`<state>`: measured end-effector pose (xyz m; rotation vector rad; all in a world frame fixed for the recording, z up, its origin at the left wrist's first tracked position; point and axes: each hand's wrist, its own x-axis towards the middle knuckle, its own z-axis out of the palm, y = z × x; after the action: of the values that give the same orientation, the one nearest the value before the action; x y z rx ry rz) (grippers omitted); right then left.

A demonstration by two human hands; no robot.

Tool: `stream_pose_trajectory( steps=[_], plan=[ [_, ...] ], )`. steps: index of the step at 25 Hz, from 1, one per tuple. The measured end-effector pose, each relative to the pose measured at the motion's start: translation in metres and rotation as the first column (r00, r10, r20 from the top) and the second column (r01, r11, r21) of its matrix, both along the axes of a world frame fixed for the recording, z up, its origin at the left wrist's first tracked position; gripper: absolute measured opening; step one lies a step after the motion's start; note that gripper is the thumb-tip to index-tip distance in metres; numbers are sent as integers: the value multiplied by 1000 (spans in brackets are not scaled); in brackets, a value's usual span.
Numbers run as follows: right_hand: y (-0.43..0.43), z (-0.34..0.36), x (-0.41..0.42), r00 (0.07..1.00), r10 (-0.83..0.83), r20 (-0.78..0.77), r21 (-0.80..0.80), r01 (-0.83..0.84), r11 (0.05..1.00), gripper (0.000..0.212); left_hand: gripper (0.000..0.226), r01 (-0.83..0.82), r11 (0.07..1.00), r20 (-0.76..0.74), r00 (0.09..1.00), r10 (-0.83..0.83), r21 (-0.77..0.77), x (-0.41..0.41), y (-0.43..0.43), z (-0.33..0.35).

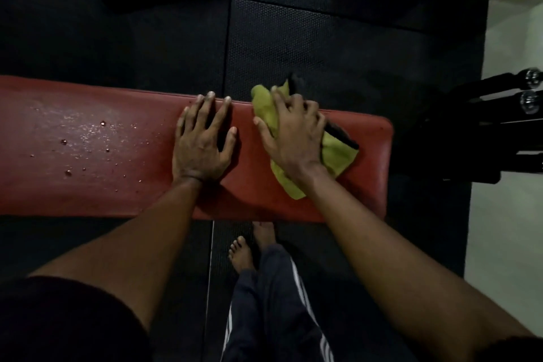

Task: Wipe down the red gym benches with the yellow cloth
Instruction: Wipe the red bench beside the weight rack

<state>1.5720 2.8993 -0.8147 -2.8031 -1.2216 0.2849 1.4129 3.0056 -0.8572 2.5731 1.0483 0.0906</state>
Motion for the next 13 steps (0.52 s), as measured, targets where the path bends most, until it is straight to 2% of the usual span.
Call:
stream_pose_trajectory(
  steps=[2,3,5,8,10,13],
  plan=[
    [3,-2,23,997,64,-41,31,-63,998,44,62,-3,1000,-13,1000,3,0,0,1,0],
    [-4,-3,35,997,59,-55,37,-57,998,40,63,-1,1000,-17,1000,1,-7,0,1,0],
    [-26,-7,60,996,-29,-84,62,34,997,40,63,-2,1000,-22,1000,2,6,1,2,-1],
    [-71,-6,84,952,-268,-151,83,282,956,48,63,-9,1000,-26,1000,10,28,2,0,-3],
    [-74,-7,77,931,-343,-123,51,351,935,49,63,-10,999,-34,999,11,37,1,0,-3],
    [-27,-14,64,970,-241,-42,-2,241,971,39,63,-16,998,-50,999,19,56,2,0,-5]
  ],
)
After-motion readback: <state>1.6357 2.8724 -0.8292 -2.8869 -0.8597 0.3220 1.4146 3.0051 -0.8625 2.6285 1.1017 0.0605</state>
